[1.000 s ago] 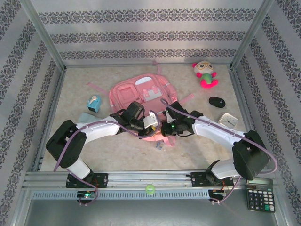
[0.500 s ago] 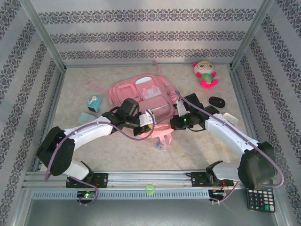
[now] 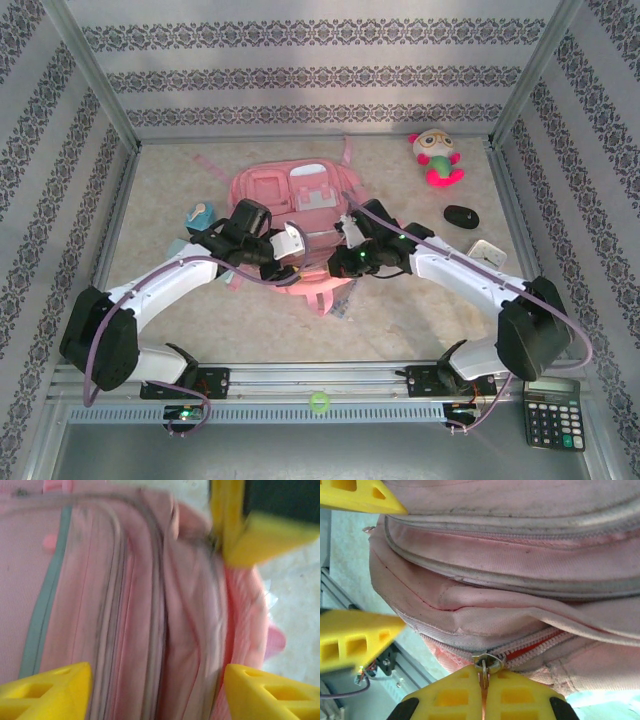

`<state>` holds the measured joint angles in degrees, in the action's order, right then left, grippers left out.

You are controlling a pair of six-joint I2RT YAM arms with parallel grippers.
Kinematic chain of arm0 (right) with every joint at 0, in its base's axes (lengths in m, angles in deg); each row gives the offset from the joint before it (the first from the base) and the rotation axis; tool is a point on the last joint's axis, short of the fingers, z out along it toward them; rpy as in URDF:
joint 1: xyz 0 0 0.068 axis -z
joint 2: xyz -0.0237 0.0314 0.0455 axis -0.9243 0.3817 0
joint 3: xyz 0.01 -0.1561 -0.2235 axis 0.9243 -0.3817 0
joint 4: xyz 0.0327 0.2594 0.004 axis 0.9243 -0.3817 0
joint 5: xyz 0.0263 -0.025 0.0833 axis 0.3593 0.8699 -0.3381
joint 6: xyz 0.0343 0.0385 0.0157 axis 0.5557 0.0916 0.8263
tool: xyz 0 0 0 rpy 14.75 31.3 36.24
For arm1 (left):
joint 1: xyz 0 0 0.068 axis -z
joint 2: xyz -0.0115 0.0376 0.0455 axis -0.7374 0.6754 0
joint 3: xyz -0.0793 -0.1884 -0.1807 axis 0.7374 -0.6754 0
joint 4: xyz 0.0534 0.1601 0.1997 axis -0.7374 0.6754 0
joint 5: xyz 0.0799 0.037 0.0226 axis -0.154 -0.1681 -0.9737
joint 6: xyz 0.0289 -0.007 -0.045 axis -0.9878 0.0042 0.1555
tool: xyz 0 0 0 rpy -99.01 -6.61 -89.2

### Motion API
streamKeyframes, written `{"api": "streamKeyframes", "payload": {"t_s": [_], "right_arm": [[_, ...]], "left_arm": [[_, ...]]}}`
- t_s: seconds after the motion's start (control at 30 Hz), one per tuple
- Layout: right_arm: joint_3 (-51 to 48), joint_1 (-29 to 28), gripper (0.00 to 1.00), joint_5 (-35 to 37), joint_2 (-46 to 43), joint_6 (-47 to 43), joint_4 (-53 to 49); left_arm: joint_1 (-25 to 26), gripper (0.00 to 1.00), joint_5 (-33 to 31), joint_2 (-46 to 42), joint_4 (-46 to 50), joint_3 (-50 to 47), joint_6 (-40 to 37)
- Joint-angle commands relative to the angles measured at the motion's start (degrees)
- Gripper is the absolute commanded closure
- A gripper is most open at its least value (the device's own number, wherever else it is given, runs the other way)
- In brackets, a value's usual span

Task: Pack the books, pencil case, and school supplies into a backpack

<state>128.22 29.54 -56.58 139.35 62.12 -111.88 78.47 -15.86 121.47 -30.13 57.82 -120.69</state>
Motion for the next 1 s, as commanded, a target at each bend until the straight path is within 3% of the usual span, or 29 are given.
{"api": "streamKeyframes", "payload": {"t_s": [0.0,0.1,0.17,0.23,0.3,0.4,0.73,0.97], "right_arm": [[3.65,-1.06,1.00,-2.57,0.84,3.28,4.69],[4.25,-1.03,1.00,-3.96,1.08,3.08,4.61],[4.29,-0.82,1.00,-4.41,0.48,2.49,3.75],[4.07,0.15,1.00,-4.87,-0.22,1.60,1.97],[3.40,1.90,1.00,-4.73,-1.18,0.22,-0.47],[1.19,6.03,1.00,-4.84,-2.62,-2.17,-3.25],[-0.57,20.97,1.00,-4.63,-1.00,-12.98,-8.35],[2.46,24.89,1.00,-3.20,4.13,-16.81,-5.63]], "left_arm": [[2.79,0.28,1.97,1.19,-1.33,1.73,2.97],[3.59,0.29,0.86,3.79,-2.09,1.90,3.06],[3.71,0.41,-0.14,5.32,-2.46,1.75,2.41],[3.67,0.63,-2.80,6.43,-1.90,1.57,1.14],[3.64,0.78,-4.41,6.47,-0.93,1.29,-0.43],[3.49,0.92,-2.82,5.08,0.82,0.64,-2.81],[1.94,0.99,3.03,-2.55,-0.04,-3.06,-4.29],[1.36,0.99,5.31,-6.80,3.91,-2.93,-7.79]]}}
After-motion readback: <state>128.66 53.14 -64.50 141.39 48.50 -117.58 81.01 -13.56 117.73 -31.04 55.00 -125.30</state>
